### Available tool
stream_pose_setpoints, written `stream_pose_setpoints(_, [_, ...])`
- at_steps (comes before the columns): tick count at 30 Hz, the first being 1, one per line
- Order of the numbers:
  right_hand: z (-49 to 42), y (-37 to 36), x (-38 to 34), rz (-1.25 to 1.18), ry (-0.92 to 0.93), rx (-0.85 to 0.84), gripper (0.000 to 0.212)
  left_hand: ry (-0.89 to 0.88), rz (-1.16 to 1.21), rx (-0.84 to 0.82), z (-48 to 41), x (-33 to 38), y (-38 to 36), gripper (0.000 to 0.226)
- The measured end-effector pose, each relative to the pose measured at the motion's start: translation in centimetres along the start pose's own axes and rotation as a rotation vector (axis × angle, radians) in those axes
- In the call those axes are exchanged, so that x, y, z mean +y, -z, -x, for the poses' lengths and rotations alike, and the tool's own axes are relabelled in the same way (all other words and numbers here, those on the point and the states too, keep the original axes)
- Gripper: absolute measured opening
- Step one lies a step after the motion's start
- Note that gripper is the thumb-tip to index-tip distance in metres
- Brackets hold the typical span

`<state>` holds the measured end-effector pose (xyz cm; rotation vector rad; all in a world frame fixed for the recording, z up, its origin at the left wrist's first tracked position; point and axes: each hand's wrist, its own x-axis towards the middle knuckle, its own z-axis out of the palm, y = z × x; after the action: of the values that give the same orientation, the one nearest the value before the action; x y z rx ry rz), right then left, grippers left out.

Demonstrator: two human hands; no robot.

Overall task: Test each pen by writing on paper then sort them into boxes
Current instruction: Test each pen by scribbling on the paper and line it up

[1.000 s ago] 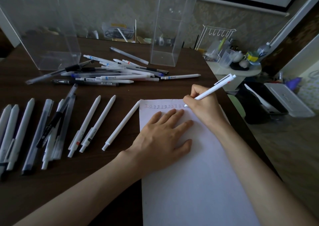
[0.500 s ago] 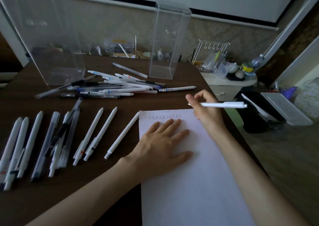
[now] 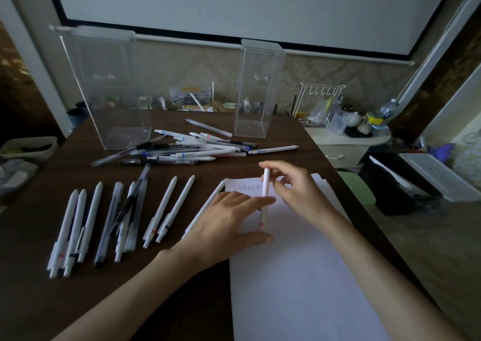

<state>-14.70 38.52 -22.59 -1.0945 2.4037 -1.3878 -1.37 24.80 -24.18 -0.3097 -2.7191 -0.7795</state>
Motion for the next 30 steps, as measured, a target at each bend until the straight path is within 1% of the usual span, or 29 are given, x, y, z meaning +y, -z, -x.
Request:
stream_pose_setpoints(3, [0.3,-1.0,-1.1,-0.118,-0.007,-0.072,0.041,-0.069,-0.059,0.010,2.0,-1.1,0.8,0.049])
stream_pose_setpoints(5, [0.2,-2.1,-1.4,-0.095,-0.017,-0.146,0.038,-0.114,-0.142,0.044,3.1,-1.6,1.4,0.045])
stream_pose_setpoints(7, [0.0,-3.3,-1.4,-0.021,-0.019,-0.200,0.037,-0.119,-0.204,0.028,3.9,-1.9,1.8,0.046])
stream_pose_setpoints(11, [-1.2,-4.9,-1.6,0.075,0.022,-0.165,0.039,-0.047,-0.334,-0.029,4.6,-2.1,2.3,0.056])
stream_pose_setpoints(14, [-2.5,-5.3,-2.3,0.145,0.021,-0.156,0.044,0.019,-0.459,-0.016,5.0,-2.1,2.3,0.063])
stream_pose_setpoints(17, [-4.5,-5.9,-2.7,0.244,0.049,-0.140,0.045,0.140,-0.471,-0.011,5.4,-2.4,2.1,0.066])
stream_pose_setpoints(20, [-7.1,-6.8,-2.6,0.375,0.135,-0.074,0.039,0.262,-0.481,0.042,5.6,-2.6,2.1,0.068])
stream_pose_setpoints(22, [-8.5,-7.6,-2.5,0.467,0.184,-0.054,0.034,0.288,-0.513,0.078,6.0,-2.7,2.3,0.064])
stream_pose_setpoints(27, [-10.3,-9.5,-2.3,0.707,0.313,-0.074,0.028,0.348,-0.566,0.092,7.6,-3.1,3.1,0.059])
stream_pose_setpoints(30, [-10.6,-10.1,-2.3,0.804,0.378,-0.036,0.017,0.396,-0.584,0.082,7.8,-3.1,3.2,0.058])
